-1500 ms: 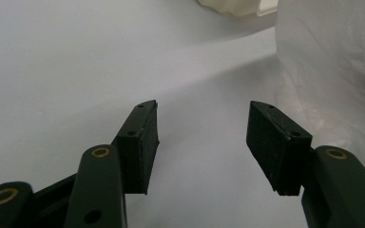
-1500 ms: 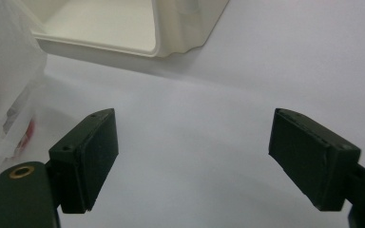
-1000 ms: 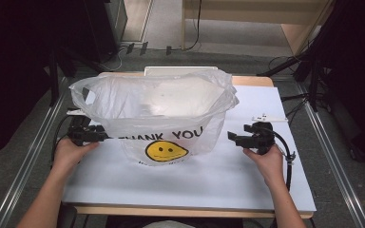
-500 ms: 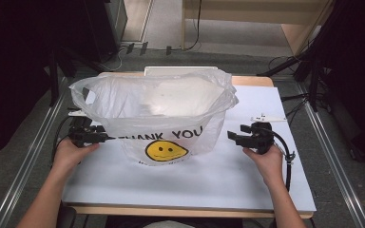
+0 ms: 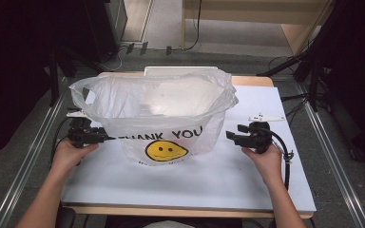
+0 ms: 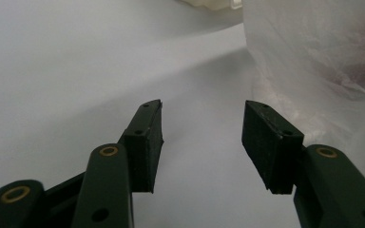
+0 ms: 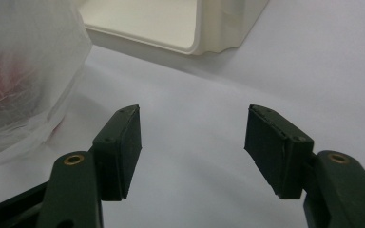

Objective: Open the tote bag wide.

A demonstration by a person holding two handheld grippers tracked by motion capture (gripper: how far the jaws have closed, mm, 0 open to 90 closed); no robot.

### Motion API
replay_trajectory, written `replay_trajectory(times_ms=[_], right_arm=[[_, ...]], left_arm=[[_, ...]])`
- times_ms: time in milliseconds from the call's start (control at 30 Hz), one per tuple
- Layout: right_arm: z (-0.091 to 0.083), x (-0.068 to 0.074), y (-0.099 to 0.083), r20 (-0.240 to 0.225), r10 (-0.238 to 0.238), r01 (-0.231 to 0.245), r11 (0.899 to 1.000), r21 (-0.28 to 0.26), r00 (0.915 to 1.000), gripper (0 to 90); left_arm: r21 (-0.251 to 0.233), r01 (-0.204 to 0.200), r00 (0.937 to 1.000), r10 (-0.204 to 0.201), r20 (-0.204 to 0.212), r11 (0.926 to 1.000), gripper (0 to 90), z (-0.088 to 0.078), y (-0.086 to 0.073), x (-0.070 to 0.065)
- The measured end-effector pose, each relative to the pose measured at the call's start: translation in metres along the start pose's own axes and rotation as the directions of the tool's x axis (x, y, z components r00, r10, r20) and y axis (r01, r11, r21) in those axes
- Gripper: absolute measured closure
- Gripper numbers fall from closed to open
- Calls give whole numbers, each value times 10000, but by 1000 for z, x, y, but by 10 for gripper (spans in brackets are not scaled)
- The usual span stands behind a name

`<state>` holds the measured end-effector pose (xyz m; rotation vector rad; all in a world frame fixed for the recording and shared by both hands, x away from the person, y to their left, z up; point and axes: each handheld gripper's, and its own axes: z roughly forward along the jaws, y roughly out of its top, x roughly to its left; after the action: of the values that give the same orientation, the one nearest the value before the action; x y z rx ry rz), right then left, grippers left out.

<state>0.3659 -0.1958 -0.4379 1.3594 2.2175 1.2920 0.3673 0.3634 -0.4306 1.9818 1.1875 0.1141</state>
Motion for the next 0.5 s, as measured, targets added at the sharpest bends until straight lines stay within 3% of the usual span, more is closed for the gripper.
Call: replay_trajectory(times_ms=[133,200,333,433,500], right_arm=[[0,2,1,-35,-85,85,10000,15,10000,407],[0,4,2,-72,-181,181,9998,-19,9998,426],[0,5,3,-183,-289,289,9996,-6,9994,458],[-1,8,5,-307,-393,393,9992,9,9988,486],[-2,10,7,-360,-444,447,9990,74,9984,517]], left_arm=[[17,-69,9999,68,130,10000,520,-1,2,-2],[55,-377,9992,376,107,9993,528,-2,3,-5],[184,-137,9998,135,119,9997,570,-3,5,-6],[224,97,9993,-105,351,9997,627,-5,7,-5],[289,42,9985,-58,548,9996,674,-7,11,-5]])
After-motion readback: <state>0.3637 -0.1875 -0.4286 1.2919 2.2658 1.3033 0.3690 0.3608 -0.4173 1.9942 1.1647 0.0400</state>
